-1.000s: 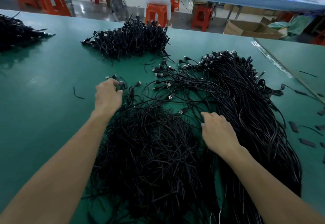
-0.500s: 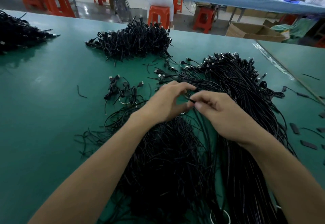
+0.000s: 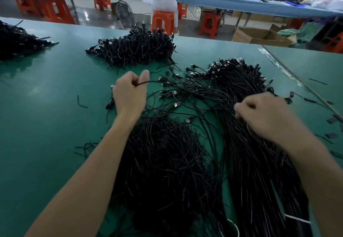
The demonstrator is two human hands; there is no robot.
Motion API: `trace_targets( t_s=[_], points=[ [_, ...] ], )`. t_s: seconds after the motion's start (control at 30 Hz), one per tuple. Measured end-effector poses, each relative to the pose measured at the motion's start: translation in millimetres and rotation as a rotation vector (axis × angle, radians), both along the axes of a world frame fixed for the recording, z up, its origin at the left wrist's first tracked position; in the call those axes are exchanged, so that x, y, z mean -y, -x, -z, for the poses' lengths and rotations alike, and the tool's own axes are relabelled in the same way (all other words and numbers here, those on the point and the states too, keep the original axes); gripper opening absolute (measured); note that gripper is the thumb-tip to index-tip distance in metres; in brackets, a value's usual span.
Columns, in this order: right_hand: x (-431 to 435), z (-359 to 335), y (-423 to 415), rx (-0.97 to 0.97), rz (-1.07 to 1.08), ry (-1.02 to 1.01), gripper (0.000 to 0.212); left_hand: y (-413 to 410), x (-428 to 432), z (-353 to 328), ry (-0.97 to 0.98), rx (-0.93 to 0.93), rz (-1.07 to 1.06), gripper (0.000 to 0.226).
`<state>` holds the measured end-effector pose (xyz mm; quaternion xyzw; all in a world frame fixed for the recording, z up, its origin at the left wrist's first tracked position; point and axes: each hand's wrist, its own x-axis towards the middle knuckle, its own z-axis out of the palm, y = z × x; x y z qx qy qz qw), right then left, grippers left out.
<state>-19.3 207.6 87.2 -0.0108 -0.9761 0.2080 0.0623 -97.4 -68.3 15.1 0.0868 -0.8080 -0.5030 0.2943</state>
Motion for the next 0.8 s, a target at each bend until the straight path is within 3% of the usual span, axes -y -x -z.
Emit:
trace_targets(
  t_s=[0.07,0.1,0.2,0.27,0.37,0.47,0.57,0.63,0.7,0.8],
  points=[
    [-1,16,3,0.161,0.041,-0.241,0.028,-10,8,-8,0.179,0.049,0.114,0.040],
    [3,20,3,0.211,0.022,-0.269,0.036,-19,7,-12,0.260,0.095,0.217,0.038],
    [23,25,1,0.244,-0.195,0.012,0.068,-41,-4,-20,0.439,0.213,0.499,0.034],
    [40,27,-2,0.191,-0.318,0.195,0.067,-50,-14,-23,0.449,0.192,0.629,0.037],
    [56,33,-4,0.069,-0.397,0.272,0.042,-57,-16,-17,0.302,0.145,0.787,0.039],
    [58,35,-3,-0.030,-0.396,0.368,0.018,-63,-11,-5,0.176,0.160,0.773,0.044],
    [58,38,-2,-0.095,-0.384,0.442,0.017,-68,-11,4,0.132,0.264,0.729,0.060],
    [61,38,0,-0.123,-0.377,0.548,0.014,-74,-15,4,0.021,0.338,0.829,0.065],
    [65,37,3,-0.137,-0.342,0.646,0.015,-83,-20,0,-0.178,0.371,1.003,0.065],
    [72,37,2,-0.095,-0.349,0.630,0.027,-92,-26,-9,-0.560,0.336,1.210,0.054]
  ],
)
